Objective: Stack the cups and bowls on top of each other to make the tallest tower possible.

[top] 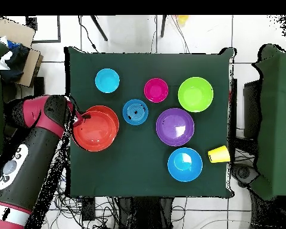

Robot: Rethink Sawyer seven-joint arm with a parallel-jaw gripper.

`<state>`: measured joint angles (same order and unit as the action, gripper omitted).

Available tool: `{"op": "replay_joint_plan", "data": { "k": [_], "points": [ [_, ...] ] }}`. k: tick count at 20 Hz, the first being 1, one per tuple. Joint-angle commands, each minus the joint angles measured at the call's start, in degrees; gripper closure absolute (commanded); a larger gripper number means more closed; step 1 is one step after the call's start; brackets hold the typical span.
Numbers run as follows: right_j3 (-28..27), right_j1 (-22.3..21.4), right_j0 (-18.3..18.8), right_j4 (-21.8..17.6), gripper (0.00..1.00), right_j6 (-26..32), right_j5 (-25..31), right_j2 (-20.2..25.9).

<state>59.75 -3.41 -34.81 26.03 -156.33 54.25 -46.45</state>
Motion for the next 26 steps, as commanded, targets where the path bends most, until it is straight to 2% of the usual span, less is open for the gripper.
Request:
{"op": "replay_joint_plan", "data": {
  "k": [1,26],
  "points": [
    [-2.94,1.81,1.63,-1.77,1.0,-8.09,4.79,3.46],
    [-0.97,1.33,1.74,-2.29,1.0,-6.04,3.12,3.3]
  ]
}}
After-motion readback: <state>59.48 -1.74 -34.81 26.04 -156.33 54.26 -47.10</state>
